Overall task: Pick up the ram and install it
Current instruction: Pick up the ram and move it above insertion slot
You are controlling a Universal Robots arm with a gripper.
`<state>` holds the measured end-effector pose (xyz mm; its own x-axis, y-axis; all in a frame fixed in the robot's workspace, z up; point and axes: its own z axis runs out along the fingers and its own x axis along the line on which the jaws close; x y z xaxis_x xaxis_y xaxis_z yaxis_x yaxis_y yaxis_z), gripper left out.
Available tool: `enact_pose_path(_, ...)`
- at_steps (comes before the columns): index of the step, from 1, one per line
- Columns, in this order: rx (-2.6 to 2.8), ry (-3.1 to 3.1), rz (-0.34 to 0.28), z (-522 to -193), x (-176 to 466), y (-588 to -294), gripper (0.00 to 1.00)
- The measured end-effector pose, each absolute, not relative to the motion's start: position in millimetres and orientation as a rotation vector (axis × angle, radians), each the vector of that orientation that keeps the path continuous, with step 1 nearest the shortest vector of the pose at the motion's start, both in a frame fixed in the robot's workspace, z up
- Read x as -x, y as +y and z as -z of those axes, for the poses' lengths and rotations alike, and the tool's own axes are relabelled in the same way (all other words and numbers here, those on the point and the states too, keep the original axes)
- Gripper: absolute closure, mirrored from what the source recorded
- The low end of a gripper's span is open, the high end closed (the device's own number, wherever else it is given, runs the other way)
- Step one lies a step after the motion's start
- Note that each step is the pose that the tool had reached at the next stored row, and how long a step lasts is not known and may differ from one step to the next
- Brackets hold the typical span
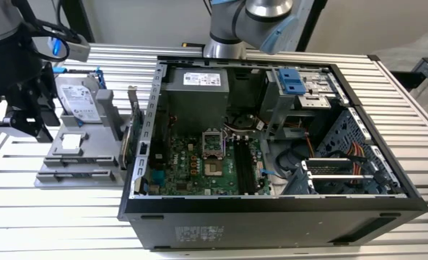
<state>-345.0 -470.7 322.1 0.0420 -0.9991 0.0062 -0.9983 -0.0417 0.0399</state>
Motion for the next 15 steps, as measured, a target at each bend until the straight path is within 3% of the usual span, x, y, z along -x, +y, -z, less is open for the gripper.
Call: enact_pose_path(15, -2.244, -2.144, 0.029, -307.6, 345.0, -470.8, 1.00)
